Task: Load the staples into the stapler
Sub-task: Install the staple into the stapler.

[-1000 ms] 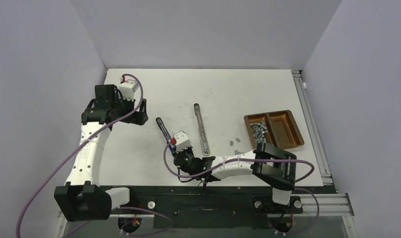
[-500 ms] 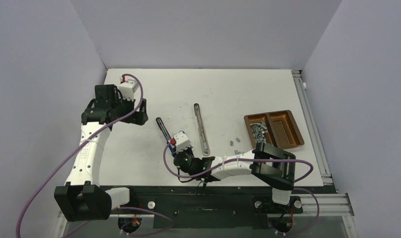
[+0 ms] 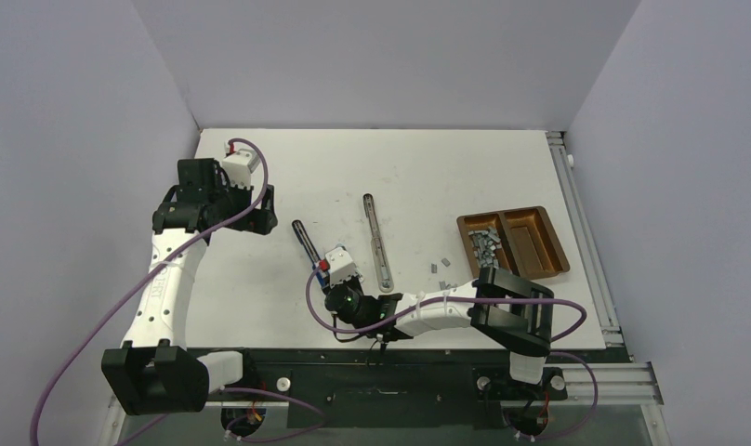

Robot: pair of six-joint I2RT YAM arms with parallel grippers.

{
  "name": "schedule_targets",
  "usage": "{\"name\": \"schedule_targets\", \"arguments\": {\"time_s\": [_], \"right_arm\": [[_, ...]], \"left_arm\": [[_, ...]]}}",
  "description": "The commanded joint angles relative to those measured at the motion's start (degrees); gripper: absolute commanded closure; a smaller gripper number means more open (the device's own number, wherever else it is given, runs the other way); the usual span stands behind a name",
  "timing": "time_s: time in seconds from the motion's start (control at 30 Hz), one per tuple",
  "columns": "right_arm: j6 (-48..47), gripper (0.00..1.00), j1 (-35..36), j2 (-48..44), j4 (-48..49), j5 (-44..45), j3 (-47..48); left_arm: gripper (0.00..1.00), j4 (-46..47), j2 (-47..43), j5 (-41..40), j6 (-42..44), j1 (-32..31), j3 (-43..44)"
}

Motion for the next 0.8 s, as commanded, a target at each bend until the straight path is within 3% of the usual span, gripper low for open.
{"name": "schedule_targets", "arguments": {"time_s": [0.0, 0.77], "right_arm": [[0.67, 0.91, -0.26, 1.09, 1.64, 0.09, 0.17], [-0.73, 0.91, -0.04, 2.28, 1.4, -0.91, 0.56]], "left_arm": [[0.04, 0.46, -1.41, 0.28, 0.24, -0.37, 2.47], [0.04, 0.24, -1.16, 0.38, -0.18, -0.72, 3.29]]}}
